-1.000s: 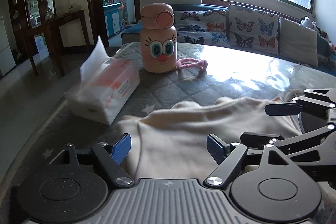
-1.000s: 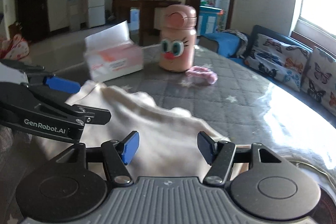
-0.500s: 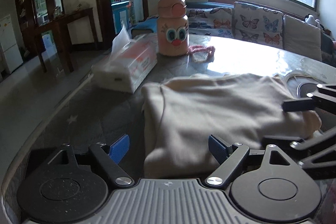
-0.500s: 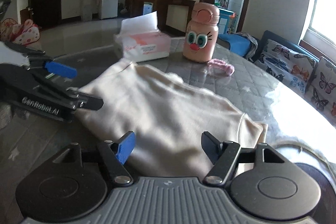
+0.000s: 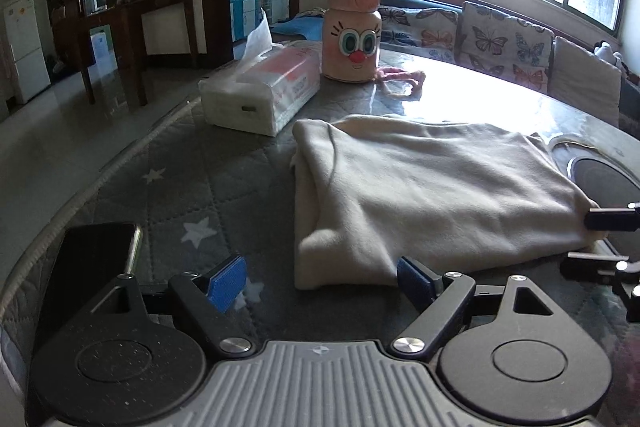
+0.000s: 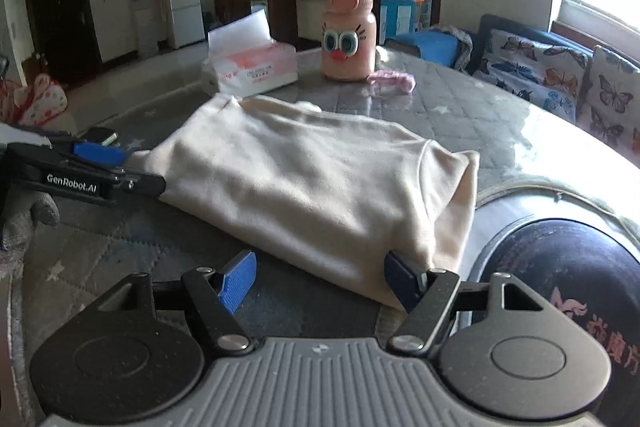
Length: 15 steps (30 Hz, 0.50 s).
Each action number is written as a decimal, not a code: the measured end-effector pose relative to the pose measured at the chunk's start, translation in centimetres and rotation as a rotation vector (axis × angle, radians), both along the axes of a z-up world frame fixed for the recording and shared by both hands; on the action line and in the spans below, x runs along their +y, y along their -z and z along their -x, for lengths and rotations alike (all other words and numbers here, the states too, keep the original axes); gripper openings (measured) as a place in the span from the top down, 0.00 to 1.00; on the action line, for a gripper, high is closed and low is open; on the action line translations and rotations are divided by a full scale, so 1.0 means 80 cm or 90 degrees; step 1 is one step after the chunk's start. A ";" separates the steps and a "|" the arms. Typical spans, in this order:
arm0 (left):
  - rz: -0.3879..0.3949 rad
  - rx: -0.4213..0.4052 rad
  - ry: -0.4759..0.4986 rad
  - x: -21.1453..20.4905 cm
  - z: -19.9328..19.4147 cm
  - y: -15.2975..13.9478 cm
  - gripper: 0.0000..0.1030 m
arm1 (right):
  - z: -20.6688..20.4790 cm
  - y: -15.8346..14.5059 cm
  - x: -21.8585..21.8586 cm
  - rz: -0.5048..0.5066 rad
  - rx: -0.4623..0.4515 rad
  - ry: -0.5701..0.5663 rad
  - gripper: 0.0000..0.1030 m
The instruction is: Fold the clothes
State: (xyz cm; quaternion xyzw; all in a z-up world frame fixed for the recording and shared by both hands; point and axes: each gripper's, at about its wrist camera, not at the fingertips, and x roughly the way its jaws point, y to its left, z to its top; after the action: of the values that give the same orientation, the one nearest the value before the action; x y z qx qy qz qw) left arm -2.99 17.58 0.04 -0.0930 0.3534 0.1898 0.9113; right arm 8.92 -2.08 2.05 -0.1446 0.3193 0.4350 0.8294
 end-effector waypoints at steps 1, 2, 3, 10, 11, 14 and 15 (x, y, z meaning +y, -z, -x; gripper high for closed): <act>0.004 0.001 0.002 -0.003 0.002 0.000 0.17 | 0.002 -0.002 -0.004 -0.007 -0.002 0.002 0.28; 0.008 0.002 0.004 -0.005 0.004 -0.001 0.16 | 0.002 -0.004 -0.006 -0.014 0.001 0.003 0.26; 0.008 0.002 0.007 -0.009 0.006 -0.001 0.14 | 0.002 -0.005 -0.008 -0.019 0.004 0.004 0.26; 0.018 -0.013 0.019 -0.031 0.020 -0.009 0.05 | 0.011 -0.006 -0.016 -0.024 0.008 0.015 0.18; 0.019 -0.015 0.021 -0.034 0.022 -0.011 0.03 | 0.012 -0.007 -0.018 -0.027 0.008 0.016 0.17; 0.018 -0.018 0.026 -0.043 0.026 -0.014 0.00 | 0.015 -0.008 -0.021 -0.036 0.008 0.024 0.14; 0.018 -0.018 0.027 -0.046 0.028 -0.014 0.00 | 0.014 -0.009 -0.021 -0.039 0.008 0.026 0.13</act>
State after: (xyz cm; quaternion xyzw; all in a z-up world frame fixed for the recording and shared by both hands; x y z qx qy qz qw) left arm -5.20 13.90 1.19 -0.1008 0.3449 0.1644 0.9186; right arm 7.79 -3.76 2.74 -0.1099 0.3139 0.4286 0.8401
